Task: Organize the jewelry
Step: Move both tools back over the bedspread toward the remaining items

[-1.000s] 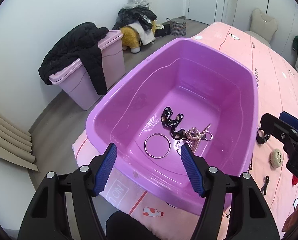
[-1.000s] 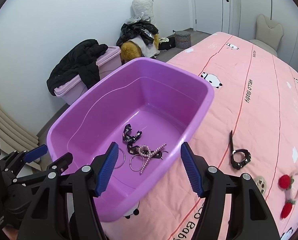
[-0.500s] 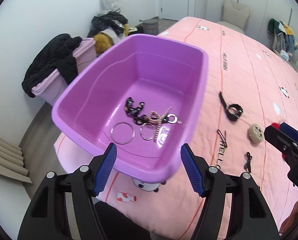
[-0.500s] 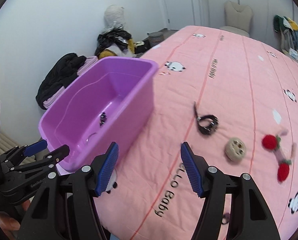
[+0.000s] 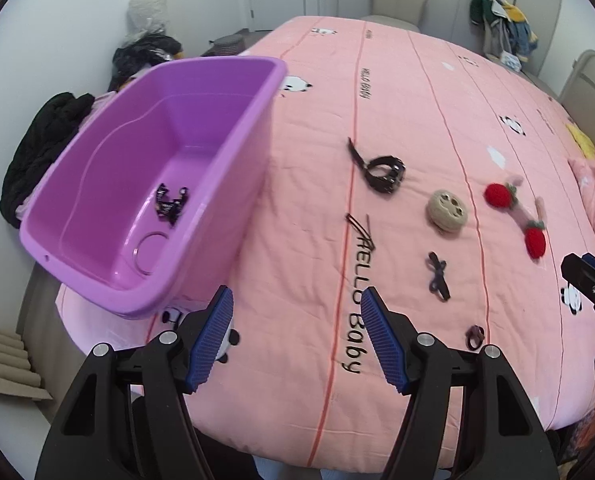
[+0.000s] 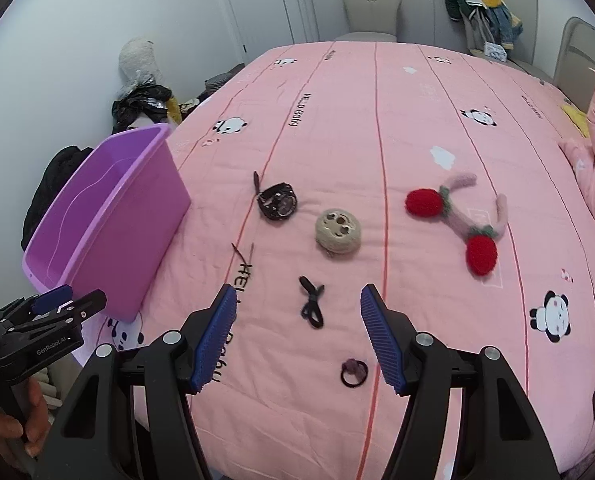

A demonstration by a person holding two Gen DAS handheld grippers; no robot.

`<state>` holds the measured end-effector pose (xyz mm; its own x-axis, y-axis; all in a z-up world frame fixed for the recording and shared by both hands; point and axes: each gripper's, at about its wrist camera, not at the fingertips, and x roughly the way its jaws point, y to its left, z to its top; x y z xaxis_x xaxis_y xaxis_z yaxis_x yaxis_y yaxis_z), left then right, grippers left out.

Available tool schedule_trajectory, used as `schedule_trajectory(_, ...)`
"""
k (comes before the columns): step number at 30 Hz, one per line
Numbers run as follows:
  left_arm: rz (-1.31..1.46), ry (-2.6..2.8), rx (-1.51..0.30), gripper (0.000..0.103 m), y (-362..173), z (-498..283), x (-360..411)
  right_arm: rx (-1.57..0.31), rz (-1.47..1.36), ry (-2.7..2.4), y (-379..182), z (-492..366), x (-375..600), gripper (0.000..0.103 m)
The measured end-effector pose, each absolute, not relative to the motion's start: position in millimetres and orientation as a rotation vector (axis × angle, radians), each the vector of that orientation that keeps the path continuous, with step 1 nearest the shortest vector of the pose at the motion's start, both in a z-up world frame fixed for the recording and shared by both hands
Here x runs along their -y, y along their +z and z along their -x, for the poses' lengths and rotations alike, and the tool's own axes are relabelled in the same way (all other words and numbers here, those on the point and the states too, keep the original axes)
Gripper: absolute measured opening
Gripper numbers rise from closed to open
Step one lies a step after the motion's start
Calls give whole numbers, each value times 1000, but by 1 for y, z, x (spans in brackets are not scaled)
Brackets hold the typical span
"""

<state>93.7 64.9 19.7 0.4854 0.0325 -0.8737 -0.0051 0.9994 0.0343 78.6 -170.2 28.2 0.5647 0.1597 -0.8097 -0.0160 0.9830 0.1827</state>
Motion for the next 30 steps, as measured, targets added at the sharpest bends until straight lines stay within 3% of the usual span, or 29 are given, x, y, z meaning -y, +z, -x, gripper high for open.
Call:
schedule_trajectory(17, -47, -81, -1096, 77, -51, -93, -7, -986, -221, -32, -47, -31, 235, 62)
schedule_trajectory(30, -57, -27, -1121, 77, -104, -127, -2, -1059, -217, -23, -119, -36, 230, 62)
